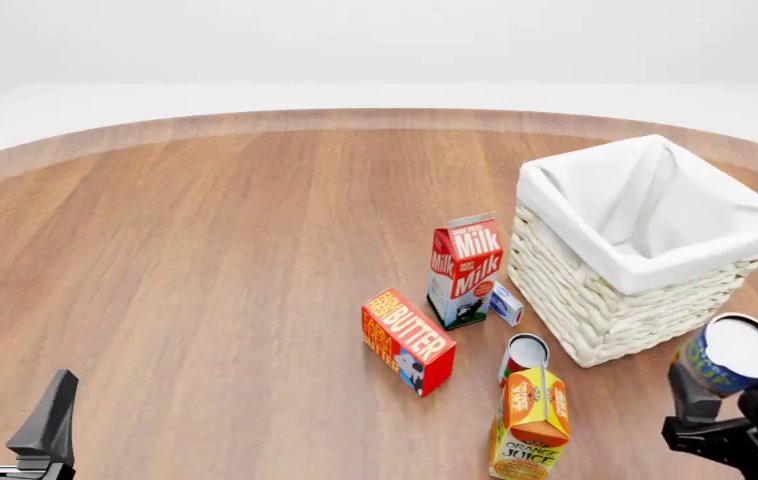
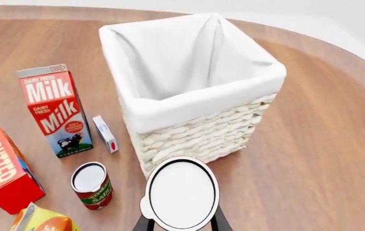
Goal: Pick up the alphabet soup, and put it in the basket.
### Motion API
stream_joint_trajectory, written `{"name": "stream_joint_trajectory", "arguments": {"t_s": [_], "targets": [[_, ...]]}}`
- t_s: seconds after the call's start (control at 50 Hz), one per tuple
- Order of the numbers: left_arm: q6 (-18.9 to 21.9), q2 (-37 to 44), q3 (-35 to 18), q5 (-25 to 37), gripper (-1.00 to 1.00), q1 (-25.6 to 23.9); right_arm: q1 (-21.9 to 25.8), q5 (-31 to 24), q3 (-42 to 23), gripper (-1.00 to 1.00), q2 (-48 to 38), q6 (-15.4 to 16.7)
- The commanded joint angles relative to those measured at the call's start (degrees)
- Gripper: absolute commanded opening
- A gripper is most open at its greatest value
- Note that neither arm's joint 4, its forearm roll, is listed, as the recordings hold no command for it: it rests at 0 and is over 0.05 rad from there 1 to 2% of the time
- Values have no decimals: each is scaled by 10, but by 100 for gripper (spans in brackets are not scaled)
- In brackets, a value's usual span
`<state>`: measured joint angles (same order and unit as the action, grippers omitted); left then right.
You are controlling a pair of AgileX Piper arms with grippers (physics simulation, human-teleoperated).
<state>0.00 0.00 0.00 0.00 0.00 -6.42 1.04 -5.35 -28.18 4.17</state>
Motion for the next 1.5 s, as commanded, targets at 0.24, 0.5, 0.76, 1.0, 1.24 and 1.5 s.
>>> {"name": "stream_joint_trajectory", "arguments": {"t_s": [0.24,0.5,0.76,1.0,1.24,1.5], "targets": [[0,0,0,0,100,0,7,-84,-65,-100,53,14],[0,0,0,0,100,0,7,-146,-119,-100,76,30],[0,0,0,0,100,0,7,-185,-171,-100,73,43],[0,0,0,0,100,0,7,-201,-211,-100,57,58],[0,0,0,0,100,0,16,-211,-259,-100,30,72],[0,0,0,0,100,0,9,-222,-300,-100,5,88]]}}
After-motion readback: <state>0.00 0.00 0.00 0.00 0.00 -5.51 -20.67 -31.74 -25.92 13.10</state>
